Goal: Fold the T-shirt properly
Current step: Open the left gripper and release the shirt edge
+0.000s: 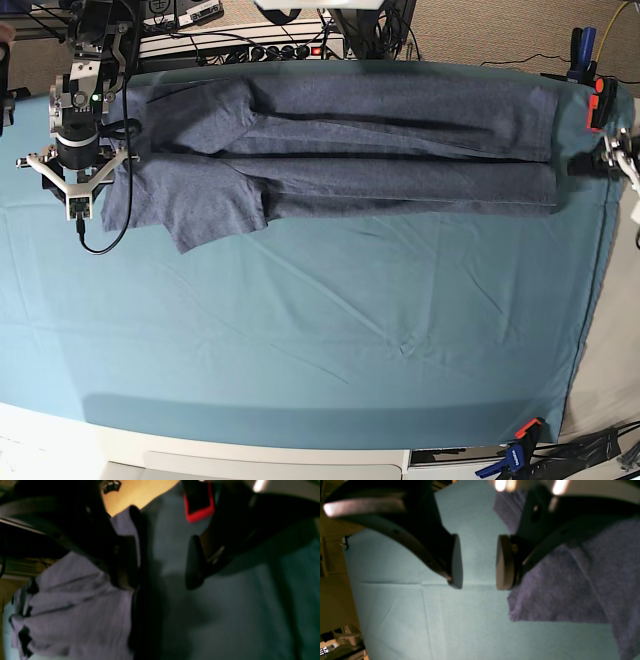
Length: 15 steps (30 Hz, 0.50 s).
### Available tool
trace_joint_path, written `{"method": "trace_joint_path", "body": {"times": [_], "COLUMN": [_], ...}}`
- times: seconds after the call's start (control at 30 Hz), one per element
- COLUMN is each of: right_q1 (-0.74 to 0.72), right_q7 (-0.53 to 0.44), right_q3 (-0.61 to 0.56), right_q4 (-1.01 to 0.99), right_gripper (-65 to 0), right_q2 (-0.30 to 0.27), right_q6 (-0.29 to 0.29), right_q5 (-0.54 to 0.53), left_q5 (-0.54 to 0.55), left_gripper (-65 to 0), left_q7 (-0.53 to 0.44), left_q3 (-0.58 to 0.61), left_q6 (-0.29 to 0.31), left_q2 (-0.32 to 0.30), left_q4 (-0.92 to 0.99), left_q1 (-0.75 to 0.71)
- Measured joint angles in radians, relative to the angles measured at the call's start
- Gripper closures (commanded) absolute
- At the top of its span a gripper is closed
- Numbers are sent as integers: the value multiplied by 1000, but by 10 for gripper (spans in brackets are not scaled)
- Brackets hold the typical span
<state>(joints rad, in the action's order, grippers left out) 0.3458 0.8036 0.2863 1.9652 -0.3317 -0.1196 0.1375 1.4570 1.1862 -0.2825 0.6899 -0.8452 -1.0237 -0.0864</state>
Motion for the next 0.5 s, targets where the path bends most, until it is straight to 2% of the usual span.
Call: {"method": "trace_joint_path", "body": {"times": [0.3, 0.5], "right_q1": [0, -3], "right_q7": [0, 0], "right_q3": [0, 0], "right_q4": [0, 0], "right_gripper": [-235, -235], "right_q2": [0, 0], "right_q6": [0, 0], "right_q5": [0, 0], "left_q5": [4, 23], "left_gripper": [-365, -365], "left_q7": [-18, -32], "left_q3": [0, 0], "left_q6": [0, 3], "left_q2": [20, 59], "left_q4": [0, 0], "left_q1": [-16, -13]}}
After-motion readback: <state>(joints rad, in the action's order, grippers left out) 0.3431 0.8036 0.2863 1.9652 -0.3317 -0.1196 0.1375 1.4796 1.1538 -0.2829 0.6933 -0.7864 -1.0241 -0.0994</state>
